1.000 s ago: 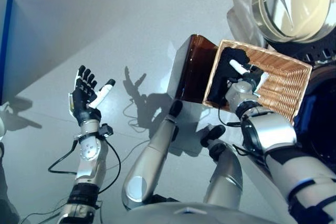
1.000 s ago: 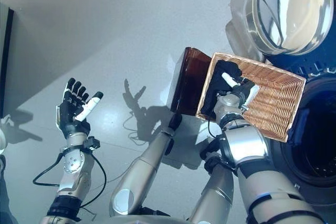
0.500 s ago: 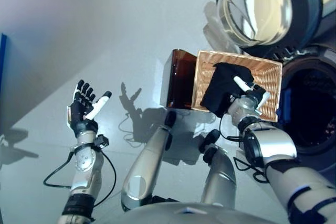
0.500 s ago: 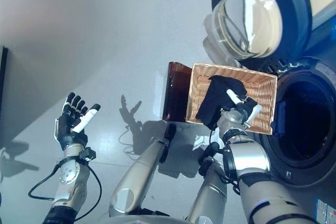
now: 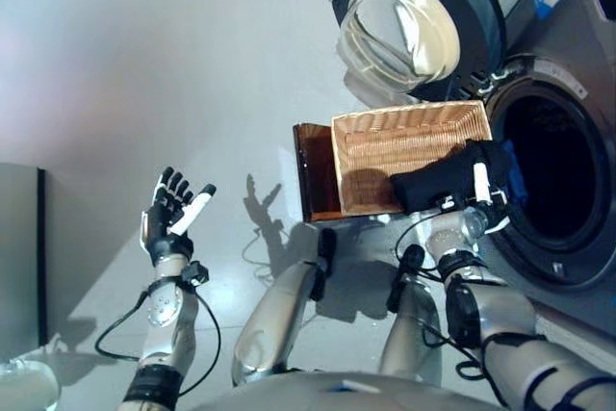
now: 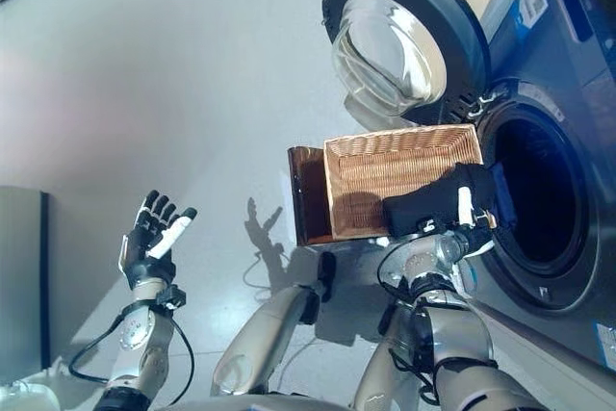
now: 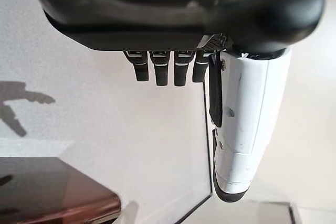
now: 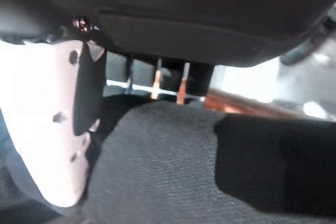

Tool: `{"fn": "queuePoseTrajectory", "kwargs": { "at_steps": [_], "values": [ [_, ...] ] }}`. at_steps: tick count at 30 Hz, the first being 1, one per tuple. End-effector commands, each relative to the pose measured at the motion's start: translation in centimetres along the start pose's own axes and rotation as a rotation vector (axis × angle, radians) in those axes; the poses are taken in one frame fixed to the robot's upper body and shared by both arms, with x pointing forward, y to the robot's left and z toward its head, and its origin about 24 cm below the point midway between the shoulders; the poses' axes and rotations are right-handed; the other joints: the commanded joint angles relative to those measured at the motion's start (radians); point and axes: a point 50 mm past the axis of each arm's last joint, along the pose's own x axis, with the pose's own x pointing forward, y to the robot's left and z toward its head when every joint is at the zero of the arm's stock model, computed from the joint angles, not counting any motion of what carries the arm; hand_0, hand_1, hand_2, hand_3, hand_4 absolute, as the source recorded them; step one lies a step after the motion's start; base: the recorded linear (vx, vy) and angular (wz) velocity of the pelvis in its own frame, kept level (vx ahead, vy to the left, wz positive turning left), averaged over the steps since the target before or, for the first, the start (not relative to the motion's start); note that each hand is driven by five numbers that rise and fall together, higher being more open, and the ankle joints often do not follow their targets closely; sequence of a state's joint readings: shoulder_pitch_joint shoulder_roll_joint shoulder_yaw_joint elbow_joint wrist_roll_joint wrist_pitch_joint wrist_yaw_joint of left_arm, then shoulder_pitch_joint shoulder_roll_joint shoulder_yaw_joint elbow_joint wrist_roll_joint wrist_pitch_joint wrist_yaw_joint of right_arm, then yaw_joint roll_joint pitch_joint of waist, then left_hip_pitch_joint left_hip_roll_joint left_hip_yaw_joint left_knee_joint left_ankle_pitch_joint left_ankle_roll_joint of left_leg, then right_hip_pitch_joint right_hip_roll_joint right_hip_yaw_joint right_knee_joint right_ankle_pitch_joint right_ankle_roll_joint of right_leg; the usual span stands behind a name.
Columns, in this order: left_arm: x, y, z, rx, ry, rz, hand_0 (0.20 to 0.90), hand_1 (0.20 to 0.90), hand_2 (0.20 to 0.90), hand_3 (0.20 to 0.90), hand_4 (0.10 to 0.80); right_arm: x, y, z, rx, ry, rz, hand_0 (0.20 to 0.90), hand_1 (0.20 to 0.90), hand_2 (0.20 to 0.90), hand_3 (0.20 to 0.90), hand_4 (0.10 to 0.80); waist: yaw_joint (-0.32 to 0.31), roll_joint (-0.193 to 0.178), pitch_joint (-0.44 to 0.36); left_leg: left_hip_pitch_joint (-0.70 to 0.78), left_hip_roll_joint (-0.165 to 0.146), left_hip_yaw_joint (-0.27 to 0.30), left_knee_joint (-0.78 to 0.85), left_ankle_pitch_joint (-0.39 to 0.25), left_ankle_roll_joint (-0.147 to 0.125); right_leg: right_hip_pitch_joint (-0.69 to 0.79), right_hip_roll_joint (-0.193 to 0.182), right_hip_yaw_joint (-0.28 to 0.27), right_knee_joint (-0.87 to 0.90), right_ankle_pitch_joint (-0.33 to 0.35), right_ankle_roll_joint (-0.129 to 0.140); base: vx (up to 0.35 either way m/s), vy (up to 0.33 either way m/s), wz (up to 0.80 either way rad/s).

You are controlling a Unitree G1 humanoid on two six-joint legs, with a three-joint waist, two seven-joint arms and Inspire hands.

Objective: Pick up the clothes and place them into the washing machine

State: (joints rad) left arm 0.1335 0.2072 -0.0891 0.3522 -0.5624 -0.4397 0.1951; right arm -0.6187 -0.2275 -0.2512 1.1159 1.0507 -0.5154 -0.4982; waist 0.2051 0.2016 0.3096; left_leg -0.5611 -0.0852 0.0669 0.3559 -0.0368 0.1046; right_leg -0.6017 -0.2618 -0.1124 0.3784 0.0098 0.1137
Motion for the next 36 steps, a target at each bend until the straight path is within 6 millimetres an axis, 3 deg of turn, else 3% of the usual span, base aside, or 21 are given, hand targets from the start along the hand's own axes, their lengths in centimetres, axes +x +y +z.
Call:
{"fn": "queuePoseTrajectory", "kwargs": {
  "at_steps": [1, 3, 4, 7, 8, 9, 12, 18, 19, 20, 22, 23, 24, 25, 30, 36],
  "values": [
    [-0.5, 0.3, 2.4, -0.036, -0.162, -0.006, 0.9, 0.9, 0.9, 0.9, 0.8, 0.2, 1.6, 3.9, 0.149, -0.192, 0.078, 0.2, 0.2, 0.2, 0.2, 0.3, 0.005, 0.067, -0.046, -0.072, -0.026, -0.038, -0.052, 0.029, -0.073, 0.034, 0.023, -0.014, 0.045, -0.119, -0.066, -0.063, 0.044, -0.15],
    [-0.8, 0.0, 2.3, -0.033, -0.159, -0.021, 0.9, 0.9, 0.9, 0.9, 0.8, 0.2, 1.6, 4.3, 0.143, -0.216, 0.043, 0.2, 0.2, 0.2, 0.2, 0.3, 0.006, 0.086, -0.055, -0.068, -0.028, -0.034, -0.058, 0.029, -0.072, 0.037, 0.02, -0.007, 0.037, -0.117, -0.061, 0.037, 0.023, -0.12],
    [-0.8, -0.1, 2.3, -0.031, -0.16, -0.027, 0.9, 0.9, 0.9, 0.9, 0.8, 0.2, 1.9, 4.4, 0.134, -0.221, 0.05, 0.2, 0.2, 0.2, 0.2, 0.3, 0.006, 0.085, -0.062, -0.06, -0.031, -0.043, -0.058, 0.006, -0.076, 0.044, 0.02, 0.006, 0.035, -0.136, -0.055, 0.115, 0.002, -0.1],
    [-1.0, -0.4, 2.2, -0.022, -0.154, -0.042, 0.9, 0.9, 0.9, 0.9, 0.8, 0.0, 2.3, 4.7, 0.162, -0.237, 0.057, 0.2, 0.2, 0.2, 0.2, 0.3, 0.0, 0.096, -0.057, -0.068, -0.025, -0.03, -0.062, 0.031, -0.072, 0.027, 0.022, 0.001, 0.04, -0.113, -0.061, 0.007, 0.002, -0.06],
    [-1.0, -0.4, 2.2, -0.022, -0.154, -0.044, 0.9, 0.9, 0.9, 0.9, 0.8, -0.1, 2.4, 4.7, 0.168, -0.242, 0.058, 0.2, 0.2, 0.2, 0.2, 0.3, -0.001, 0.092, -0.064, -0.061, -0.031, -0.039, -0.06, 0.005, -0.077, 0.034, 0.023, 0.013, 0.046, -0.138, -0.057, -0.074, 0.002, -0.02],
    [-1.1, -0.4, 2.2, -0.021, -0.151, -0.045, 0.9, 0.9, 0.9, 0.9, 0.8, -0.2, 2.5, 4.8, 0.176, -0.246, 0.057, 0.2, 0.2, 0.2, 0.2, 0.3, -0.003, 0.096, -0.06, -0.069, -0.027, -0.03, -0.061, 0.027, -0.073, 0.026, 0.023, 0.005, 0.046, -0.119, -0.062, 0.11, -0.027, -0.03],
    [-1.1, -0.2, 2.1, -0.023, -0.153, -0.04, 0.9, 0.9, 0.9, 0.9, 0.8, -0.3, 3.0, 5.7, 0.2, -0.281, 0.054, 0.2, 0.2, 0.2, 0.2, 0.3, -0.005, 0.097, -0.07, -0.061, -0.032, -0.039, -0.069, 0.005, -0.078, 0.029, 0.025, 0.019, 0.048, -0.14, -0.057, 0.036, -0.007, 0.0],
    [-0.9, 0.7, 3.8, 0.038, -0.221, -0.045, 0.9, 0.9, 0.9, 0.9, 0.8, -0.3, 8.5, 16.8, 0.28, -0.56, 0.1, 0.2, 0.2, 0.2, 0.2, 0.3, 0.025, 0.148, -0.083, -0.088, -0.042, -0.027, -0.066, 0.026, -0.074, -0.007, 0.01, 0.021, 0.056, -0.119, -0.061, -0.05, 0.017, 0.03],
    [-0.9, 0.5, 3.8, 0.033, -0.222, -0.047, 0.9, 0.9, 0.9, 0.9, 0.8, -0.4, 8.7, 17.0, 0.279, -0.565, 0.1, 0.2, 0.2, 0.2, 0.2, 0.3, 0.027, 0.151, -0.082, -0.09, -0.042, -0.026, -0.065, 0.026, -0.074, -0.01, 0.011, 0.022, 0.057, -0.119, -0.061, 0.002, 0.044, 0.05],
    [-0.8, 0.8, 4.3, 0.046, -0.238, -0.051, 0.9, 0.9, 0.9, 0.9, 0.8, -1.4, 10.6, 21.7, 0.301, -0.674, 0.149, 0.2, 0.2, 0.2, 0.2, 0.3, 0.036, 0.157, -0.092, -0.092, -0.046, -0.023, -0.066, 0.027, -0.076, -0.019, 0.005, 0.031, 0.059, -0.118, -0.059, 0.003, 0.049, 0.06],
    [-0.7, 0.7, 4.6, 0.053, -0.246, -0.066, 0.9, 0.9, 0.9, 0.9, 0.8, -3.7, 13.0, 26.6, 0.327, -0.793, 0.202, 0.2, 0.2, 0.2, 0.2, 0.3, 0.045, 0.17, -0.098, -0.102, -0.047, -0.014, -0.065, 0.028, -0.077, -0.043, 0.003, 0.046, 0.071, -0.117, -0.057, 0.003, 0.061, 0.0],
    [-0.6, 0.9, 4.8, 0.061, -0.254, -0.065, 0.9, 0.9, 0.9, 0.9, 0.8, -4.5, 13.5, 28.1, 0.325, -0.842, 0.22, 0.2, 0.2, 0.2, 0.2, 0.3, 0.046, 0.17, -0.101, -0.101, -0.047, -0.012, -0.067, 0.029, -0.077, -0.049, 0.003, 0.048, 0.076, -0.118, -0.057, 0.001, 0.035, -0.1],
    [-0.6, 0.8, 4.8, 0.057, -0.255, -0.065, 0.9, 0.9, 0.9, 0.9, 0.8, -4.7, 13.7, 28.2, 0.324, -0.846, 0.221, 0.2, 0.2, 0.2, 0.2, 0.3, 0.046, 0.172, -0.1, -0.102, -0.047, -0.01, -0.067, 0.029, -0.077, -0.051, 0.003, 0.05, 0.078, -0.118, -0.057, -0.004, 0.062, -0.12],
    [-0.7, 1.2, 5.2, 0.072, -0.268, -0.066, 0.9, 0.9, 0.9, 0.9, 0.8, -7.9, 15.4, 32.0, 0.327, -0.987, 0.295, 0.2, 0.2, 0.2, 0.2, 0.3, 0.045, 0.175, -0.103, -0.113, -0.049, -0.001, -0.068, 0.031, -0.078, -0.07, 0.003, 0.062, 0.089, -0.12, -0.057, -0.01, 0.08, -0.13],
    [-0.7, 1.9, 5.3, 0.056, -0.271, -0.01, 0.9, 0.9, 0.9, 0.9, 0.8, -12.6, 18.0, 35.4, 0.275, -1.153, 0.398, 0.2, 0.2, 0.2, 0.2, 0.3, 0.035, 0.174, -0.099, -0.147, -0.048, 0.024, -0.033, 0.021, -0.079, -0.125, 0.007, 0.09, 0.14, -0.131, -0.064, 0.016, 0.026, -0.16],
    [-0.6, 2.3, 5.5, 0.033, -0.293, 0.042, 0.9, 0.9, 0.9, 0.9, 0.8, -12.8, 17.7, 35.7, 0.135, -1.269, 0.29, 0.2, 0.2, 0.2, 0.2, 0.3, 0.004, 0.164, -0.101, -0.159, -0.05, 0.025, -0.024, -0.003, -0.087, -0.151, 0.016, 0.117, 0.169, -0.161, -0.069, 0.017, 0.001, -0.02]
  ]
}}
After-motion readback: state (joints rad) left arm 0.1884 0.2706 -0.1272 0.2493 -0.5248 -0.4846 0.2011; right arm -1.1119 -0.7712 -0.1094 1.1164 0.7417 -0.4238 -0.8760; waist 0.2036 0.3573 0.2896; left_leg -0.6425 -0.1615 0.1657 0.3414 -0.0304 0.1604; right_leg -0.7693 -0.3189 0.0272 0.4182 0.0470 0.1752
